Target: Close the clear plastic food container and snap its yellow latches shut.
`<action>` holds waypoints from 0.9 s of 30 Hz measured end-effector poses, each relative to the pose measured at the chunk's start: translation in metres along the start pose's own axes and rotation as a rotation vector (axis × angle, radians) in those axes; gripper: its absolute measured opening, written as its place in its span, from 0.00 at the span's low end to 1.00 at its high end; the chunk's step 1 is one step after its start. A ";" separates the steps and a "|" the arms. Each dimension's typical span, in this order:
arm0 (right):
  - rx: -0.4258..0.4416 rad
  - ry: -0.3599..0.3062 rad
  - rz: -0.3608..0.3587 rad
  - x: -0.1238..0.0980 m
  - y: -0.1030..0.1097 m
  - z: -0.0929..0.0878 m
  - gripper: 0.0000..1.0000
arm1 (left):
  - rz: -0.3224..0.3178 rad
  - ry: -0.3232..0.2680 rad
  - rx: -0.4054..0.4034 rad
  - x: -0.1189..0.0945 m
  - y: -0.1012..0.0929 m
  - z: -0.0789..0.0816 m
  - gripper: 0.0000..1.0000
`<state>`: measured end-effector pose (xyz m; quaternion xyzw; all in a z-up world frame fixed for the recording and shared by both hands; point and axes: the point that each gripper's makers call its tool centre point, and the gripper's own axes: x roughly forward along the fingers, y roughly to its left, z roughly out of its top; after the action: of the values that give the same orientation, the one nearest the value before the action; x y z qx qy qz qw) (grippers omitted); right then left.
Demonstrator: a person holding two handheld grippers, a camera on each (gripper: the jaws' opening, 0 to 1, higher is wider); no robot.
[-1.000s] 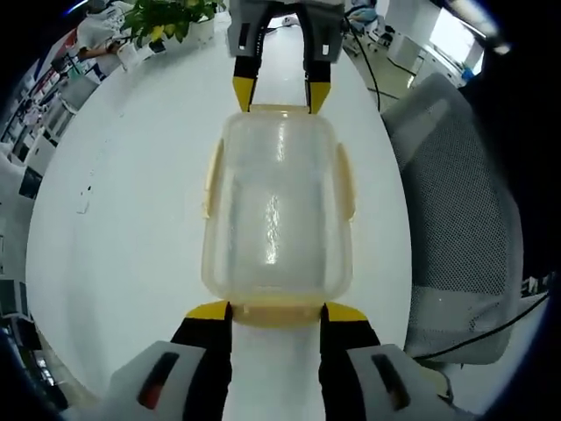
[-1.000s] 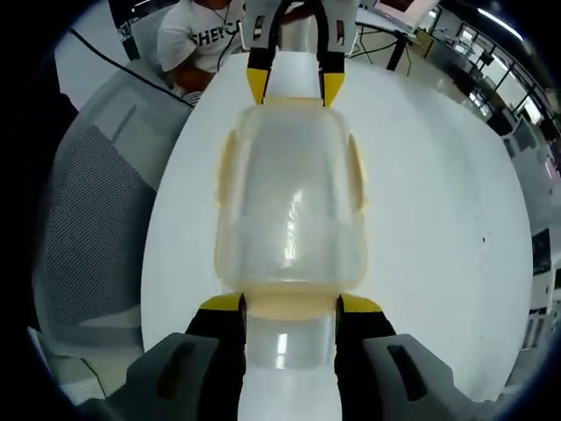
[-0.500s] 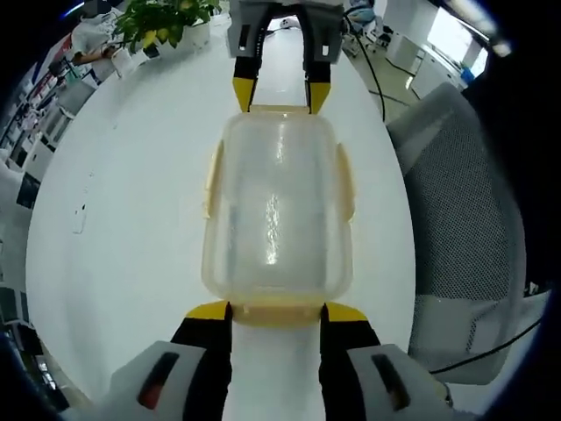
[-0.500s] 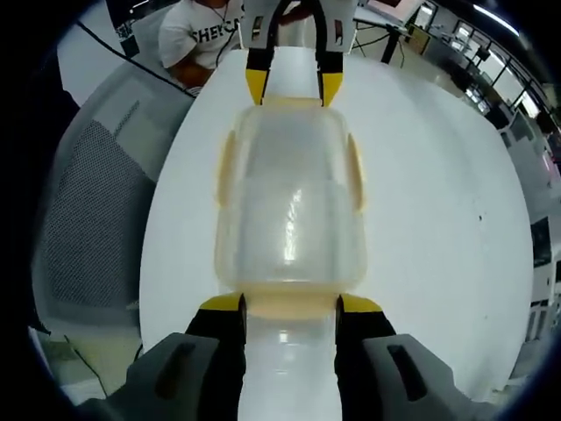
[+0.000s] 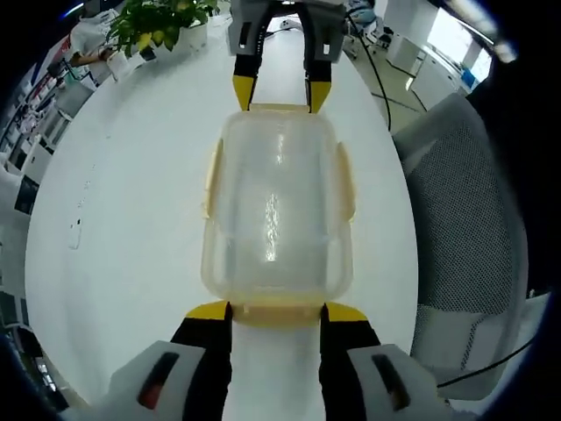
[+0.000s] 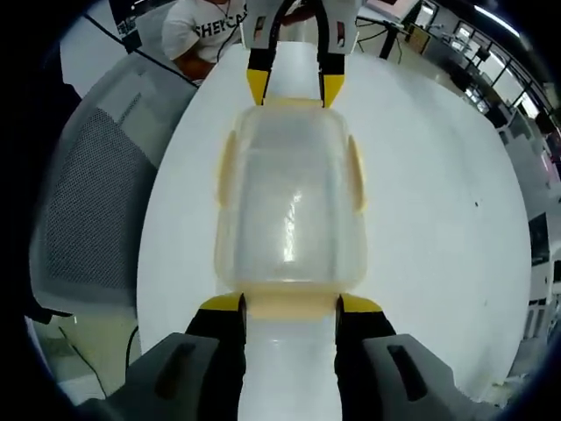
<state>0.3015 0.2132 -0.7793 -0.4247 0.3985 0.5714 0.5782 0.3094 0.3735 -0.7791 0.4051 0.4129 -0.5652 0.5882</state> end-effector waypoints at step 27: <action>0.003 0.028 0.008 -0.009 0.005 -0.043 0.36 | -0.029 -0.048 -0.001 0.017 -0.005 0.041 0.33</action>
<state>0.2971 0.1698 -0.7848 -0.4301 0.4090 0.5672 0.5710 0.3054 0.3291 -0.7816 0.3854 0.4048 -0.5829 0.5898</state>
